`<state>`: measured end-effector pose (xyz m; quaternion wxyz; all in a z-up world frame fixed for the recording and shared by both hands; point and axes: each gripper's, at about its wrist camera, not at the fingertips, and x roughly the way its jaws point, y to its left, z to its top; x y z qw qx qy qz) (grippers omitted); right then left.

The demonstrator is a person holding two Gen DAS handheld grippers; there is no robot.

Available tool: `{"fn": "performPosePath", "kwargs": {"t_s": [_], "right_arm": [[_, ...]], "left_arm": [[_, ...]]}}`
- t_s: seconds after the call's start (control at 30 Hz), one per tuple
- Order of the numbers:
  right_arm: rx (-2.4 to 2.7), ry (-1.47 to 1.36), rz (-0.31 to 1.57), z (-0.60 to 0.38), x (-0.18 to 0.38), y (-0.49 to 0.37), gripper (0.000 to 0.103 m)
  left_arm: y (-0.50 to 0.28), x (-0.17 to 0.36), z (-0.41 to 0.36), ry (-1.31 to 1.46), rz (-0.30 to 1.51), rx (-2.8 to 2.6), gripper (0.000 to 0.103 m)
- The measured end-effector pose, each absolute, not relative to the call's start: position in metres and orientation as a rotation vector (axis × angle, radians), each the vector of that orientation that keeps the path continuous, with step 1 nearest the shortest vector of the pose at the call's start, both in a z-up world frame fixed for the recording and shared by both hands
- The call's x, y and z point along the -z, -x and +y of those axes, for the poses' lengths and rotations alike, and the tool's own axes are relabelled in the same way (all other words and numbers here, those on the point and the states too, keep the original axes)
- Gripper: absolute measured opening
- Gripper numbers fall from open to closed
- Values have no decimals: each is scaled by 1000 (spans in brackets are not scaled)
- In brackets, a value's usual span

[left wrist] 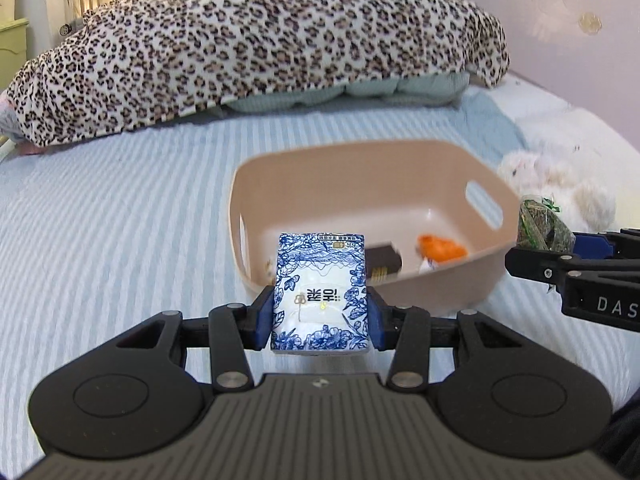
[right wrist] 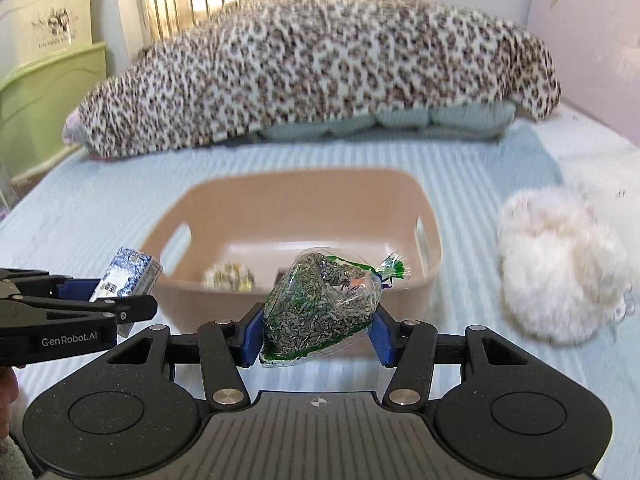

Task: Organize objects
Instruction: 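Carry blue-and-white box and green tea bag into the basket and open both tools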

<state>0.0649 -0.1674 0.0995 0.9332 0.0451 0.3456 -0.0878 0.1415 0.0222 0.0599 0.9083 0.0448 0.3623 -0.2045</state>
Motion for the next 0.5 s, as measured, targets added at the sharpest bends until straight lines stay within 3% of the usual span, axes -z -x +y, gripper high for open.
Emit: {"fn": "performPosePath", "kwargs": {"t_s": [0.5], "right_arm": [[199, -73, 670, -190, -101, -140, 51]], "left_arm": [[-213, -43, -25, -175, 774, 364, 47]]}}
